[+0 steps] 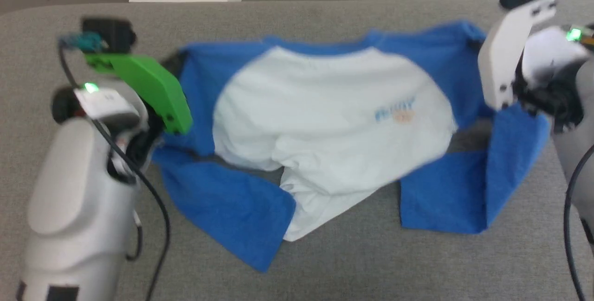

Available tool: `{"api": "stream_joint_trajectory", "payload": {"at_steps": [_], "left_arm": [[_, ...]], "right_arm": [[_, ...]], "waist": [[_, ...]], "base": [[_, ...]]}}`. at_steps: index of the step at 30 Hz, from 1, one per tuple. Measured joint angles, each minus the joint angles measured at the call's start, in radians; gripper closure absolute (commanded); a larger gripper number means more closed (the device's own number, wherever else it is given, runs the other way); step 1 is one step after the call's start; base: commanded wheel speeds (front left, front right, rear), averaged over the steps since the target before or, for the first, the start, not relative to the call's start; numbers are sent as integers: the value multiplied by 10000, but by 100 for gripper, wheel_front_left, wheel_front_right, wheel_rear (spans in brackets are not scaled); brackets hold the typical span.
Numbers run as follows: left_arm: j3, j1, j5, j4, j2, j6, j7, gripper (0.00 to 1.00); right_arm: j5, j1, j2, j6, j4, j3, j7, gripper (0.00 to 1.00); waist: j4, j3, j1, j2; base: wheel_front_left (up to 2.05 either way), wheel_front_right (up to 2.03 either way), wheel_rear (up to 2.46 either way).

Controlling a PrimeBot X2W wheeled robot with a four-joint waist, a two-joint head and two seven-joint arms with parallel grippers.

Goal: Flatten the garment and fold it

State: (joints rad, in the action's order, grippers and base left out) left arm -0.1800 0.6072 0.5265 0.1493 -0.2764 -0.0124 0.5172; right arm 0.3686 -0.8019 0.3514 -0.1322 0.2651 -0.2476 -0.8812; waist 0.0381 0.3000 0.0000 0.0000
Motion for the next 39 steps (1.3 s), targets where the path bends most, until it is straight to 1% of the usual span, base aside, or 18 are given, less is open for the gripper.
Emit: {"api": "stream_joint_trajectory", "payload": {"at_steps": [5, 8, 9, 10, 12, 13, 17, 19, 21, 22, 26, 29, 31, 33, 36, 39], "left_arm": [[297, 2234, -272, 619, -389, 4, -194, 100], [523, 3713, -497, 1106, -535, 86, -387, 100], [464, 4108, -648, 1248, -633, 102, -454, 100], [441, 4577, -811, 1427, -761, 104, -508, 100], [546, 5342, -872, 1733, -823, 219, -742, 100], [470, 5721, -1177, 1877, -961, 230, -849, 100], [552, 7081, -1724, 2259, -1160, 479, -1793, 100], [608, 7622, -1975, 2380, -1246, 629, -2408, 100], [786, 8059, -1996, 2502, -1250, 803, -3099, 100], [813, 8197, -2017, 2543, -1248, 844, -3434, 100], [865, 8464, -2019, 2861, -1256, 838, -4088, 100], [897, 8468, -1985, 3143, -1252, 744, -4393, 100], [897, 8326, -1900, 3283, -1229, 640, -4589, 100], [830, 8014, -1812, 3354, -1189, 462, -4709, 100], [746, 7111, -1666, 3494, -1060, 267, -4945, 100], [683, 5776, -1582, 3532, -961, 123, -5310, 100]], "right_arm": [[33, -1744, -752, 0, 48, 788, 201, 100], [-215, -2968, -1156, 0, 297, 1149, 414, 100], [-320, -3330, -1283, 0, 397, 1252, 523, 100], [-510, -3780, -1417, 0, 520, 1346, 673, 100], [-786, -4549, -1626, 0, 744, 1492, 1001, 100], [-940, -4962, -1745, 0, 869, 1584, 1187, 100], [-1536, -6299, -1990, 0, 1448, 1896, 1858, 100], [-1818, -6786, -2104, -2, 1678, 2029, 2194, 100], [-2057, -7262, -2192, -6, 1933, 2157, 2598, 100], [-2182, -7470, -2224, -6, 2067, 2169, 2798, 100], [-2575, -7947, -2211, -8, 2376, 2027, 3783, 100], [-2393, -7979, -2217, -8, 2665, 1875, 4117, 100], [-2146, -7869, -2048, -6, 2838, 1609, 4334, 100], [-1728, -7586, -1837, -6, 2886, 1358, 4479, 100], [-1045, -6622, -1486, -6, 2754, 888, 4671, 100], [-328, -5079, -1220, -6, 2219, 698, 4880, 100]], "waist": [[-244, -26, 0, 0], [-333, 140, 0, 0], [-354, 203, 0, 0], [-380, 289, 0, 0], [-425, 453, -1, 0], [-447, 550, 0, 0], [-521, 936, 0, 0], [-553, 1114, 0, 0], [-587, 1301, 0, 0], [-602, 1389, 0, 0], [-637, 1664, 0, 0], [-627, 1810, 1, 0], [-586, 1842, 1, 0], [-528, 1815, 0, 0], [-468, 1674, 1, 0], [-433, 1425, 1, 0]], "base": [[0, 0, 0], [0, 0, 0], [0, 0, 0], [0, 0, 0], [0, 0, 0], [0, 0, 0], [0, 0, 0], [0, 0, 0], [0, 0, 0], [0, 0, 0], [0, 0, 0], [0, 0, 0], [0, 0, 0], [0, 0, 0], [0, 0, 0], [0, 0, 0]]}}
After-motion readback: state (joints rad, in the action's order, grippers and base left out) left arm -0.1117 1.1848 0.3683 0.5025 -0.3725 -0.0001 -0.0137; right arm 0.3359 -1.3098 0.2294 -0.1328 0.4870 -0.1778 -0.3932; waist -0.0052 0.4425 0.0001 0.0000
